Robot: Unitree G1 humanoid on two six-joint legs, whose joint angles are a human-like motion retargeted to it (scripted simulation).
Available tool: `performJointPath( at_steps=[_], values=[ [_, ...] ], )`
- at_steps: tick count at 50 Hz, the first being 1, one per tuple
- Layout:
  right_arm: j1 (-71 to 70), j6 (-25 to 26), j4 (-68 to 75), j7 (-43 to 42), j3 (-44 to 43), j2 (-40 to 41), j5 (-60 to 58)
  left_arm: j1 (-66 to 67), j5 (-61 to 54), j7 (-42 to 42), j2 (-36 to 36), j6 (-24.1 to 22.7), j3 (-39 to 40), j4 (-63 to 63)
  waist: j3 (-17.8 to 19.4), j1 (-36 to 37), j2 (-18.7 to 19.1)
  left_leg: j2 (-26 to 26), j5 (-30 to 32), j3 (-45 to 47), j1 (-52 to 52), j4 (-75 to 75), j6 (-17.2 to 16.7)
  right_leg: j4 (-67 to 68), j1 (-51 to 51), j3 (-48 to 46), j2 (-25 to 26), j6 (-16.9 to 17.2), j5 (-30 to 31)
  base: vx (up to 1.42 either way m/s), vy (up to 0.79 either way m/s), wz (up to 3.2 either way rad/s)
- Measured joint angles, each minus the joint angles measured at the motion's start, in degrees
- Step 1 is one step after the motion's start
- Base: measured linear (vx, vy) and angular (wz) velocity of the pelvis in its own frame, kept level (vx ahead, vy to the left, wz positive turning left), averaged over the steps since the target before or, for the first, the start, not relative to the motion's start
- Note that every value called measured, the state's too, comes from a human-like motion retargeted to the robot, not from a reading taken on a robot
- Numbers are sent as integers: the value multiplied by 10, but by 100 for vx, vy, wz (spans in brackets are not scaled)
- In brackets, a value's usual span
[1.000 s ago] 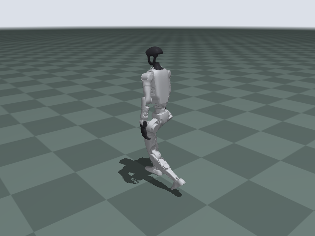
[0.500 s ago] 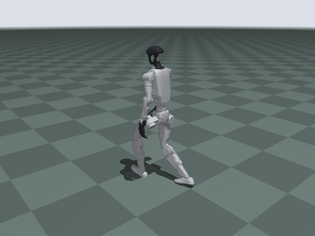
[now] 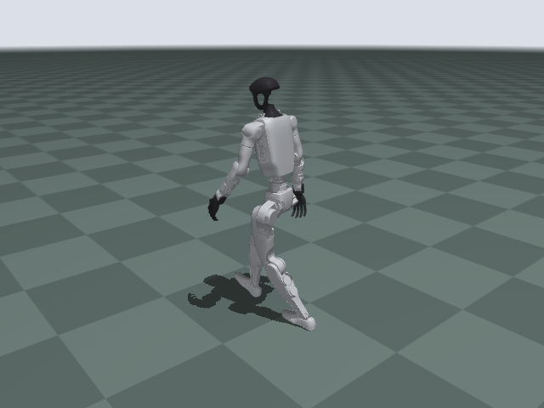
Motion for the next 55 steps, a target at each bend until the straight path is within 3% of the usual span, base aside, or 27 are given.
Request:
performJointPath(
  at_steps=[5, 8, 10, 13, 17, 22, 28, 32, 35, 38, 40, 43, 47, 50, 55],
  values=[
    [-4, -1, 3, -20, -10, 3, 8, 54, 4, -6, -24, 2, 1, 15, -18, 16, 19, 24, -6, 22, 12, 112, -25, 130, -41, 3, 15, -21, 34, 81, -6, 26],
    [-18, -4, 9, -30, -7, -8, 17, 102, 12, -21, -47, 10, 3, 55, -13, 15, 53, 67, 92, 18, 10, 236, -70, 201, -15, -8, 45, -52, 33, 81, -11, 31],
    [-27, -7, 0, -33, -2, -12, 24, 135, 22, -31, -61, 18, -1, 83, -12, 22, 77, 101, 188, 15, -28, 351, -104, 213, 11, -16, 78, -80, 13, 75, -10, -7],
    [-47, -11, -24, -43, -2, -20, 35, 170, 37, -46, -69, 29, -8, 105, -16, 45, 91, 148, 258, 27, -117, 484, -104, 193, 61, -13, 112, -104, -15, 75, -9, -17],
    [-81, -19, -60, -65, -9, -29, 48, 203, 39, -53, -69, 33, -4, 103, -9, 81, 80, 184, 183, 56, -224, 536, -55, 145, 161, 11, 129, -108, -51, 76, -7, -22],
    [-122, -32, -108, -75, -13, -38, 60, 236, 21, -52, -73, 26, 13, 84, 13, 122, 54, 181, 99, 102, -303, 390, -30, 88, 300, 60, 122, -102, -101, 78, -2, -31],
    [-158, -39, -138, -62, -8, -46, 56, 245, 24, -57, -83, 22, 20, 76, 20, 129, 9, 87, 124, 128, -304, 26, -57, 70, 405, 85, 61, -92, -161, 78, 3, 1],
    [-149, -38, -129, -53, -2, -38, 48, 244, 26, -58, -87, 24, 19, 80, 9, 129, -14, 52, 150, 130, -320, 42, -45, 158, 422, 110, 45, -75, -182, 78, 6, -4],
    [-127, -31, -101, -40, 1, -22, 42, 236, 17, -58, -86, 30, 17, 91, 0, 126, -49, 13, 178, 138, -321, 111, -19, 272, 414, 131, 22, -30, -137, 80, 7, 9],
    [-104, -21, -61, -13, 5, 0, 36, 212, 3, -58, -74, 37, 15, 96, -11, 109, -88, -41, 180, 136, -305, 125, 12, 432, 350, 131, -13, 30, -10, 76, 5, 39],
    [-93, -15, -39, -1, 8, 9, 29, 191, -2, -51, -64, 38, 15, 86, -18, 92, -98, -66, 171, 124, -282, 114, 23, 521, 287, 122, -34, 39, 42, 75, 3, 54],
    [-75, -10, -14, -2, 9, 13, 20, 158, -8, -31, -49, 37, 14, 60, -19, 65, -89, -84, 148, 96, -229, 93, 25, 589, 192, 98, -74, 0, 9, 74, 4, 62],
    [-47, -5, 8, -8, -4, 8, 20, 115, -25, -4, -32, 28, 18, 14, -9, 29, -61, -84, 101, 42, -146, 80, 24, 524, 94, 78, -96, -41, -68, 73, 1, 88],
    [-32, 1, 22, -8, -17, 3, 26, 87, -42, 7, -21, 14, 20, -22, 1, 11, -30, -64, 59, -6, -95, 85, 24, 380, 55, 86, -65, -34, -82, 72, -4, 89],
    [-19, 8, 41, -3, -38, -1, 41, 57, -64, 7, -12, -7, 18, -55, -4, 16, 28, -10, -18, -73, -60, 112, 22, 88, 48, 180, 40, 8, -17, 67, -6, 64]
  ],
)
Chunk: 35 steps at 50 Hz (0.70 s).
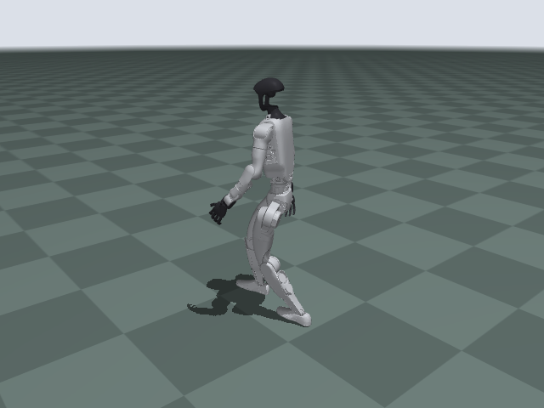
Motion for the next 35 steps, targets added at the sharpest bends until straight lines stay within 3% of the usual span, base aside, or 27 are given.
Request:
performJointPath(
  at_steps=[5, 10, 14, 18, 25, 30, 33, 35],
  values=[
    [11, -3, 4, -12, -13, 1, 25, 22, -19, -5, -14, -2, 4, 26, -5, 11, 20, 30, -26, -26, 23, 110, -17, 63, 14, 26, 50, 10, 40, 61, -15, 101],
    [-7, -13, -18, -42, -12, -10, 62, 68, -24, -19, -42, 18, 4, 100, -13, 32, 50, 114, 93, 21, -61, 325, -57, 105, 49, -39, 66, -28, 3, 52, -19, 101],
    [-44, -19, -44, -66, -14, -33, 84, 96, -6, -37, -52, 35, -4, 141, -17, 52, 51, 179, 96, 100, -163, 399, -19, 68, 103, -92, 42, -41, -22, 47, -20, 116],
    [-83, -24, -60, -81, -19, -55, 93, 127, 4, -54, -57, 39, -1, 160, -15, 78, 45, 201, 46, 187, -216, 323, -2, 27, 166, -139, 16, -40, -47, 48, -16, 98],
    [-129, -42, -79, -88, -32, -62, 101, 173, 10, -80, -75, 38, 22, 174, -26, 92, 21, 179, 59, 352, -212, 31, -26, -9, 241, -224, -36, -36, -104, 47, -8, 102],
    [-123, -47, -87, -76, -29, -37, 109, 188, 4, -84, -89, 40, 35, 179, -41, 96, 6, 164, 75, 379, -202, 24, -15, 66, 248, -256, -55, -38, -137, 42, -6, 84],
    [-108, -45, -85, -61, -24, -18, 115, 185, -4, -83, -90, 42, 39, 178, -42, 90, -17, 121, 66, 354, -186, 32, 9, 179, 234, -255, -92, -23, -106, 39, -6, 107],
    [-103, -40, -78, -47, -22, -7, 117, 173, -9, -81, -83, 45, 39, 173, -38, 79, -48, 64, 74, 340, -165, 4, 27, 296, 202, -250, -150, -12, -53, 35, -5, 132]
  ],
)
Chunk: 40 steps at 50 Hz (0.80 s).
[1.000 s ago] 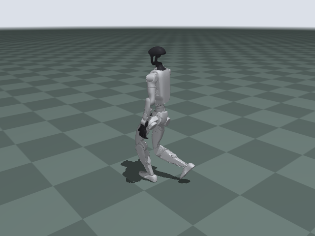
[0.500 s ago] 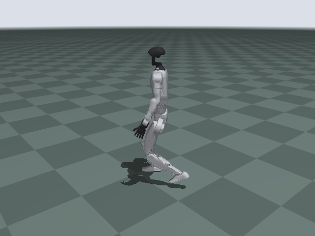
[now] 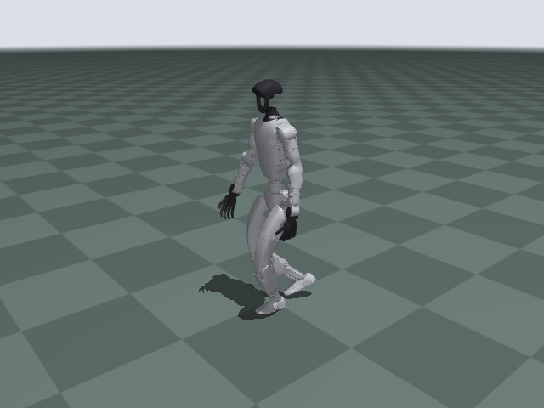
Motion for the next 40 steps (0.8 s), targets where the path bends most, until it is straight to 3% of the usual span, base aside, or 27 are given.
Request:
performJointPath(
  at_steps=[3, 7, 11, 18, 23, 25, 30, 35, 40],
  values=[
    [13, 8, 15, 15, 3, 12, -7, -19, -4, 14, 11, -1, -4, -20, 3, -20, -20, -50, 5, -41, 22, -15, 9, 114, -57, 36, -26, -3, 31, 35, -7, 145],
    [32, 17, 36, 23, 3, 18, -24, -50, -11, 40, 28, -4, -7, -60, 8, -45, -18, -81, 5, -111, 60, -39, 7, 141, -135, 76, -22, -30, 6, 39, -8, 141],
    [51, 27, 55, 27, -1, 19, -33, -75, -23, 57, 40, -14, -10, -102, 15, -63, -2, -78, -16, -178, 98, -42, 2, 42, -194, 115, 29, -26, 2, 43, -10, 115],
    [66, 38, 82, 29, -18, 21, -15, -106, -23, 71, 49, -38, -16, -129, 14, -54, 35, -36, -70, -262, 145, -25, -6, -248, -218, 206, 168, 32, 85, 46, -14, 53],
    [77, 34, 80, 19, -27, 22, -5, -96, -20, 73, 35, -37, -11, -98, 8, -46, 39, -34, -100, -297, 177, 14, -12, -246, -202, 211, 190, 30, 114, 43, -16, 25],
    [84, 31, 76, 12, -27, 26, -4, -79, -19, 73, 26, -34, -9, -81, 4, -40, 43, -24, -109, -293, 177, 65, -21, -208, -200, 198, 198, 17, 103, 41, -12, 20],
    [71, 26, 67, -7, -19, 19, -2, -60, -12, 54, 10, -19, -12, -22, -4, -34, 99, 59, -52, -277, 129, 236, -63, -243, -142, 144, 238, -14, 90, 35, -9, 34],
    [46, 22, 56, -12, -11, 8, 0, -44, 9, 35, 2, -7, -23, -2, -6, -23, 114, 127, -66, -213, 48, 310, -36, -306, -83, 122, 233, -21, 86, 29, -7, 30],
    [28, 19, 41, -5, -3, 3, -9, -32, 24, 22, -6, -3, -21, 13, -6, -20, 112, 120, -111, -175, 23, 203, -21, -361, -29, 125, 221, -14, 82, 25, -4, -8]
  ],
)
